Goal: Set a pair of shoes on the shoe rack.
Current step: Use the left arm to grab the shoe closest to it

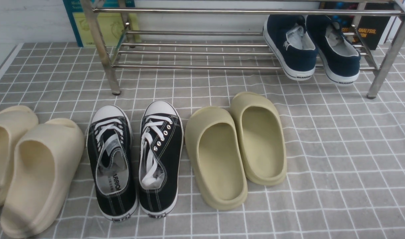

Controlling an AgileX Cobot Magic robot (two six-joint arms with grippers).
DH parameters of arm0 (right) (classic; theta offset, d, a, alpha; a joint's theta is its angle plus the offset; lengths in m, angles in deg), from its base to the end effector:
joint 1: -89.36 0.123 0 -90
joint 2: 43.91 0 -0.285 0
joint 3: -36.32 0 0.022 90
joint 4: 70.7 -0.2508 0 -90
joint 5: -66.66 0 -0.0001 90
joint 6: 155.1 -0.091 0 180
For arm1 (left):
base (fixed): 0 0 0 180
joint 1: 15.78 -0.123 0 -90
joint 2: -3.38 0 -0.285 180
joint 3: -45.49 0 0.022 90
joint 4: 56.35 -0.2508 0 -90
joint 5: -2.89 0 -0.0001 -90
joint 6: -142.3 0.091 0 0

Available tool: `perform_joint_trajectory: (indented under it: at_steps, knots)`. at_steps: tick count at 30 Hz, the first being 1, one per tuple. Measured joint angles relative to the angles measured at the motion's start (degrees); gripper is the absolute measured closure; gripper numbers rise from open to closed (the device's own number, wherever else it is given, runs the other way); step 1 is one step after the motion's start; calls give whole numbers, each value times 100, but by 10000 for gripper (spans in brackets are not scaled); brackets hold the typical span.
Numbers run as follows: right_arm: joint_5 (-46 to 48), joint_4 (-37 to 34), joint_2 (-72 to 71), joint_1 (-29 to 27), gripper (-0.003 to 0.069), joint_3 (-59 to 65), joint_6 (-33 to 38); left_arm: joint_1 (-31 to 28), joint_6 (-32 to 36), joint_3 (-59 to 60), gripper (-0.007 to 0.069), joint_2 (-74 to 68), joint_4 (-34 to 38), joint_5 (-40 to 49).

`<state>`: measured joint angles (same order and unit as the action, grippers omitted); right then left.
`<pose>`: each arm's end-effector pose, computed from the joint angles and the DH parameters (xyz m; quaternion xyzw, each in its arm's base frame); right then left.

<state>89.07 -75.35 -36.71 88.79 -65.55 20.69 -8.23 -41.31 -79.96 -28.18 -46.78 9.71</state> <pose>0.0521 0.0023 0.1734 0.0548 0.8054 0.0533 0.5877 0.0957 -0.0145 0.3065 -0.0284 0.7238 -0.1307 0.6769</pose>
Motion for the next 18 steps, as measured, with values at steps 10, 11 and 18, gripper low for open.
perform_joint_trajectory:
  at_steps: [10, 11, 18]
  knots:
    - [0, 0, 0, 0, 472, 0, 0, 0, -796, -1260, 638, -3585, 344, 1306]
    - [0, 0, 0, 0, 470, 0, 0, 0, -854, -1489, 638, -3871, 344, 1680]
    - [0, 0, 0, 0, 457, 0, 0, 19, -957, -3110, 627, -5905, 264, 3929]
